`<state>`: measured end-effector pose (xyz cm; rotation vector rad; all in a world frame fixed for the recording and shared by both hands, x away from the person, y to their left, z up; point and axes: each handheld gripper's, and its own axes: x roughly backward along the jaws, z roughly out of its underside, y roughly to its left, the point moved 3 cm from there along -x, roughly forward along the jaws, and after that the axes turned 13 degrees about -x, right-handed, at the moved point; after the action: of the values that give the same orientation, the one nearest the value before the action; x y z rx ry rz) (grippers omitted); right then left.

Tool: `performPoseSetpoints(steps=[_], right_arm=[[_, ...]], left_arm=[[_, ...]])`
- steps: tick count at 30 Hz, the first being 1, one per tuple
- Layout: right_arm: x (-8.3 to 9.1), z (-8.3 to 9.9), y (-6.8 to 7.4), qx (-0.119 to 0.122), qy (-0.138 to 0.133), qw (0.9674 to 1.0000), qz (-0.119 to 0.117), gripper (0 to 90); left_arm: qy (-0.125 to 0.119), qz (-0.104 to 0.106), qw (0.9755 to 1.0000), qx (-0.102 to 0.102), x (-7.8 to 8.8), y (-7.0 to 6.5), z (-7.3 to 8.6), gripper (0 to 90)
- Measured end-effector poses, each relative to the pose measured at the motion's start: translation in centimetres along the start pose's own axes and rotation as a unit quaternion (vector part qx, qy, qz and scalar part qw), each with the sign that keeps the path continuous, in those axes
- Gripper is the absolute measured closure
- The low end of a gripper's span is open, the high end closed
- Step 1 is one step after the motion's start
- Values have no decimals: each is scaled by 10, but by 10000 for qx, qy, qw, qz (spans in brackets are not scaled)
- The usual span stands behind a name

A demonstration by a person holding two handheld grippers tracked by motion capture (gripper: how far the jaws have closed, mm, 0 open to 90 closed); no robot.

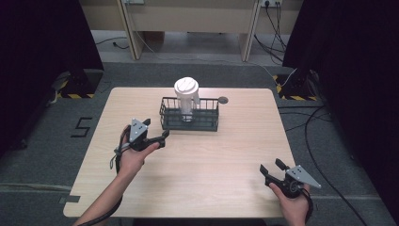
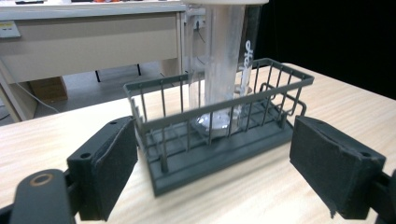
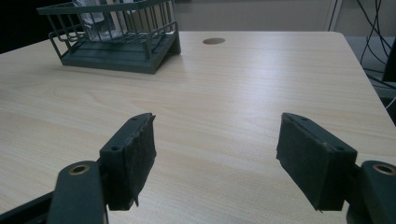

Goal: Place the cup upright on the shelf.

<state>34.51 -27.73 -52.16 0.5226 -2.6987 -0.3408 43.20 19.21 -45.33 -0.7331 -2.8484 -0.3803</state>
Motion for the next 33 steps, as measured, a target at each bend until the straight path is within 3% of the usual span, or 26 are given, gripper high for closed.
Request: performPoseSetpoints(steps=[19, 26, 33], right_arm=[[0, 0, 0, 6, -5, 10000, 25, 287], [0, 0, 0, -1, 8, 10000, 33, 287], [0, 0, 0, 1, 9, 10000, 45, 287]], left_arm=[[117, -105, 9999, 55, 52, 4, 36, 148], [292, -221, 9993, 90, 65, 6, 58, 149], [413, -269, 9984, 273, 72, 7, 76, 155]])
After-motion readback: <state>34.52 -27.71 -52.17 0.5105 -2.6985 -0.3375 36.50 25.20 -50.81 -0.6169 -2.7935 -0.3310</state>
